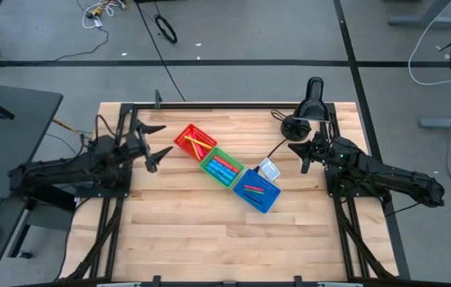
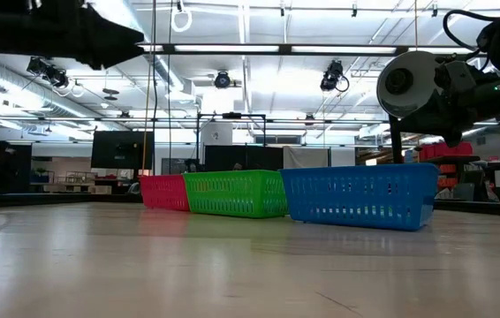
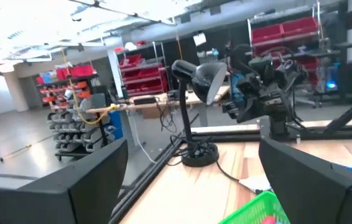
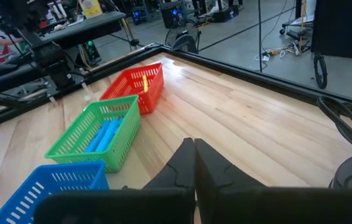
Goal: Pick & Place Markers
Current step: Return to Home Position
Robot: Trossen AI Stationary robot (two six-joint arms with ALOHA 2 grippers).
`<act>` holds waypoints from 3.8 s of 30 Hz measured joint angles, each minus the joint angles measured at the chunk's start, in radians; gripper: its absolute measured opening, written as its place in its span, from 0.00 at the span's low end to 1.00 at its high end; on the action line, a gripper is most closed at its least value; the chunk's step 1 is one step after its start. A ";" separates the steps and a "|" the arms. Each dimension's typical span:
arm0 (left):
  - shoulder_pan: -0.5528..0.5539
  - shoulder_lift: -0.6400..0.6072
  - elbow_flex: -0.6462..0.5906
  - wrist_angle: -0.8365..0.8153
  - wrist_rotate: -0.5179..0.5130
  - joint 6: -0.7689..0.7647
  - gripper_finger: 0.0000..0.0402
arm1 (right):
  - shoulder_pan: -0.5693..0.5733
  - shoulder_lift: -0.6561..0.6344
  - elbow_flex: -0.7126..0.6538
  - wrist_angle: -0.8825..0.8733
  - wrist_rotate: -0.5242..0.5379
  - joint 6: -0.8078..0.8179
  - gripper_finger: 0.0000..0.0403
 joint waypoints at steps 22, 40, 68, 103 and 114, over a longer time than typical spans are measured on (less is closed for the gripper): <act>0.000 -0.347 -0.167 -0.162 0.015 -0.009 0.91 | 0.000 0.000 0.000 0.000 0.000 0.000 0.00; 0.068 -0.365 -0.207 -0.311 0.116 -0.117 0.91 | 0.000 0.000 0.000 0.000 0.000 0.000 0.00; 0.070 -0.365 -0.210 -0.278 0.125 -0.314 0.91 | 0.000 0.000 0.000 0.000 0.000 0.000 0.00; 0.070 -0.365 -0.210 -0.264 0.125 -0.313 0.91 | 0.000 0.000 0.000 0.000 0.000 0.000 0.00; 0.070 -0.365 -0.210 -0.264 0.125 -0.314 0.91 | 0.000 0.000 0.000 0.000 0.000 0.000 0.00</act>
